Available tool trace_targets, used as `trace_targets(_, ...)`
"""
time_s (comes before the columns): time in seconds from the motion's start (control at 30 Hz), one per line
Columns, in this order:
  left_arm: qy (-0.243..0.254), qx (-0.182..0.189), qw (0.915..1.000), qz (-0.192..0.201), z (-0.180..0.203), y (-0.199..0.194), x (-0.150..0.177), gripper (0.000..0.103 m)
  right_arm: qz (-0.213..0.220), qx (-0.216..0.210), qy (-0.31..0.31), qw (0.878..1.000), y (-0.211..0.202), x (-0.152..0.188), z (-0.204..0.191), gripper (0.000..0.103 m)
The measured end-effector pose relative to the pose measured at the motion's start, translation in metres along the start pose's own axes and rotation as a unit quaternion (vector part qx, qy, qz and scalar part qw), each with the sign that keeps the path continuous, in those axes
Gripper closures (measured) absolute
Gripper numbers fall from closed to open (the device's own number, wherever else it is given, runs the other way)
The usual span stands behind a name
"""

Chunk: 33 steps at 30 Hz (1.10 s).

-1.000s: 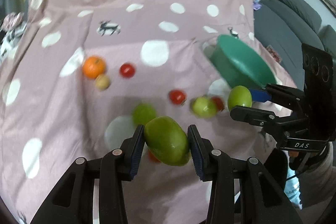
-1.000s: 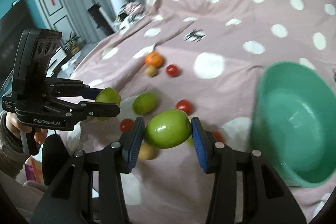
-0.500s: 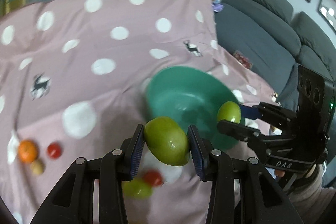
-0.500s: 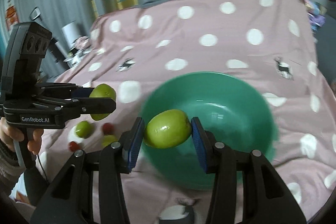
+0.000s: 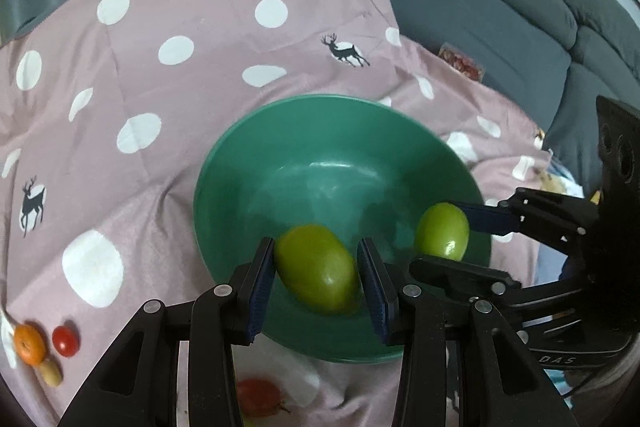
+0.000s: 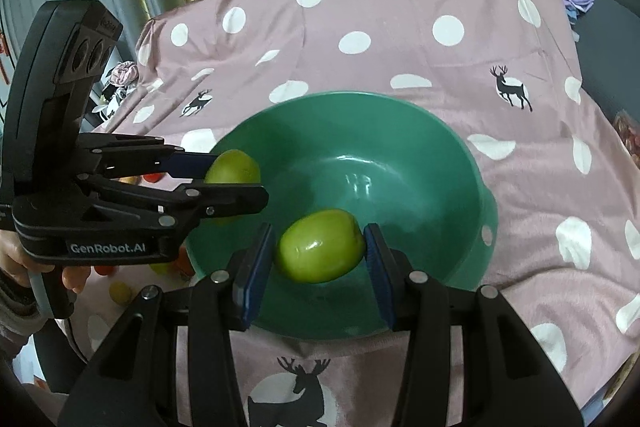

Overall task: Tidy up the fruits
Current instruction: 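Carry both green fruits over the teal bowl and open both tools to drop them, then withdraw both tools from the bowl toward the remaining green fruits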

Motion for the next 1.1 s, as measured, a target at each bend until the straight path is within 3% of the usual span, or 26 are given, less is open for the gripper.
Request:
trace_targets(0.2, -0.001, -0.006, 1.0, 0.007, 0.001, -0.003, -0.001, 0.061, -0.001, 0.005, 0.011, 1.0, -0.002, 0.003, 0.002, 0.057)
trace_targets(0.3, -0.013, -0.01, 0.9998, 0.012, -0.005, -0.01, 0.0, 0.06, 0.006, 0.01, 0.021, 1.0, -0.008, 0.002, 0.002, 0.047)
trace_targets(0.33, -0.018, -0.012, 0.9997, 0.014, -0.008, -0.014, 0.002, 0.054, 0.01, 0.01, 0.025, 1.0, -0.012, 0.002, 0.002, 0.042)
trace_targets(0.37, -0.024, -0.014, 0.9995, 0.016, -0.011, -0.017, 0.004, 0.04, 0.014, 0.01, 0.027, 0.999, -0.015, 0.002, 0.002, 0.04)
trace_targets(0.43, -0.035, -0.018, 0.999, 0.02, -0.017, -0.023, 0.009, 0.025, 0.021, 0.007, 0.03, 0.999, -0.021, 0.004, 0.0, 0.039)
trace_targets(0.63, -0.061, -0.063, 0.9961, 0.012, -0.035, -0.042, 0.043, 0.024, 0.03, -0.014, 0.029, 0.999, -0.031, 0.009, -0.017, 0.037)
trace_targets(0.8, -0.069, -0.129, 0.989, 0.018, -0.049, -0.066, 0.076, 0.023, 0.031, -0.026, 0.027, 0.999, -0.031, 0.013, -0.031, 0.033)
trace_targets(1.1, -0.085, -0.194, 0.9766, 0.036, -0.068, -0.103, 0.111, 0.023, 0.019, -0.062, 0.012, 0.998, -0.026, 0.016, -0.067, 0.032)
Point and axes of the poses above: each gripper's, at about its wrist camera, not at the fingertips, and y roughly the way its jaws point, z to its right, x to its underside, the point moved 4 cm from there along y, roughly the way its jaws point, and after that the axes turned 8 degrees about -x, right-handed, at the moved point
